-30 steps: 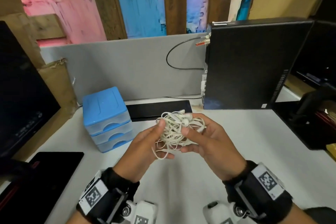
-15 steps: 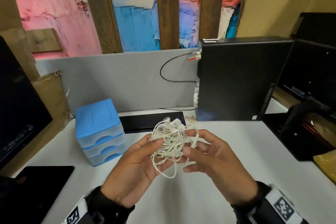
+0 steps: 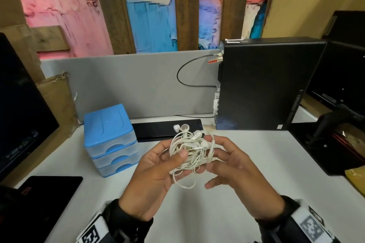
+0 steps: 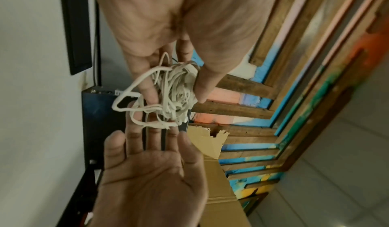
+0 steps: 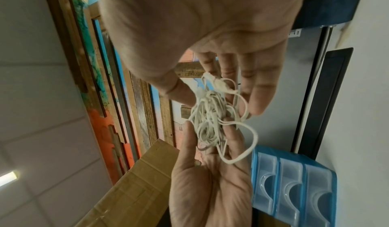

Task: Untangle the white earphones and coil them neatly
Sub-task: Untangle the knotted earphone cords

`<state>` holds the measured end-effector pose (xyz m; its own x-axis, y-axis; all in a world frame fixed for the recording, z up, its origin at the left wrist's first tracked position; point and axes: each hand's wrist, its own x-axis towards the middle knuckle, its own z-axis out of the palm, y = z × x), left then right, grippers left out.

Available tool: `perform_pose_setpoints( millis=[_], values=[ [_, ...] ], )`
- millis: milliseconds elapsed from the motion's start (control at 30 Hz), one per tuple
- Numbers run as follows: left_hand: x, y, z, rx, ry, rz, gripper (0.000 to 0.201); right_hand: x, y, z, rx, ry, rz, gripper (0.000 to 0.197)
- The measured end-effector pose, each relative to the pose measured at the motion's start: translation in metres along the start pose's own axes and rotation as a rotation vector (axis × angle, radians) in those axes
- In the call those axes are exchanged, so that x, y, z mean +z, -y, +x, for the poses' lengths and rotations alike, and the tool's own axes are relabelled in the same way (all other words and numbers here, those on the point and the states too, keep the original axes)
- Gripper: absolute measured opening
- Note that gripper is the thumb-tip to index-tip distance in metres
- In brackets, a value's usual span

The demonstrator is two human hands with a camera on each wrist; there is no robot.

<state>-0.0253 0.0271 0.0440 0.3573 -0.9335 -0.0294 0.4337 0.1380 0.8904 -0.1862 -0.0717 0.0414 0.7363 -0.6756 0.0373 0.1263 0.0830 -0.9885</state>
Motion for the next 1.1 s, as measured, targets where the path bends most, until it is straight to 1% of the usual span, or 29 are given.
perform_pose_setpoints(
  millis=[100,200,300,433,500,567,667,733,800,900,1000,1100],
  values=[
    [0.003,0.001,-0.004,0.038,0.012,0.008,0.033,0.001,0.003,-0.002,0.007,0.049,0.018,0.045],
    [0.006,0.002,-0.005,0.021,0.039,0.018,0.028,0.002,0.003,-0.004,-0.033,-0.022,-0.013,0.038],
    [0.008,0.004,-0.003,0.014,0.056,0.047,0.032,0.001,0.003,-0.004,-0.06,-0.094,0.0,0.039],
    [0.01,0.005,-0.004,0.044,0.075,0.101,0.035,-0.002,0.001,-0.004,-0.071,-0.113,-0.004,0.038],
    [0.01,0.005,-0.004,0.068,0.067,0.128,0.036,-0.005,-0.001,-0.003,-0.094,-0.139,-0.034,0.045],
    [0.009,0.005,-0.004,0.077,0.07,0.142,0.037,-0.006,0.0,-0.003,-0.122,-0.132,-0.025,0.053],
    [0.006,0.005,-0.005,0.073,0.073,0.139,0.036,-0.002,0.004,-0.005,-0.124,-0.032,0.075,0.057],
    [0.005,0.006,-0.005,0.074,0.094,0.124,0.038,-0.001,0.005,-0.006,-0.14,0.021,0.09,0.053],
    [0.006,0.006,-0.005,0.059,0.115,0.09,0.035,-0.001,0.004,-0.005,-0.165,0.012,0.074,0.046],
    [0.008,0.008,-0.005,0.002,0.124,0.042,0.032,-0.004,0.004,-0.003,-0.178,-0.016,0.1,0.034],
    [0.007,0.007,-0.004,-0.062,0.125,0.026,0.031,-0.007,0.005,-0.003,-0.161,0.017,0.113,0.031],
    [0.006,0.005,-0.002,-0.056,0.102,0.072,0.021,-0.01,0.009,-0.003,-0.144,0.034,0.105,0.02]
  ],
)
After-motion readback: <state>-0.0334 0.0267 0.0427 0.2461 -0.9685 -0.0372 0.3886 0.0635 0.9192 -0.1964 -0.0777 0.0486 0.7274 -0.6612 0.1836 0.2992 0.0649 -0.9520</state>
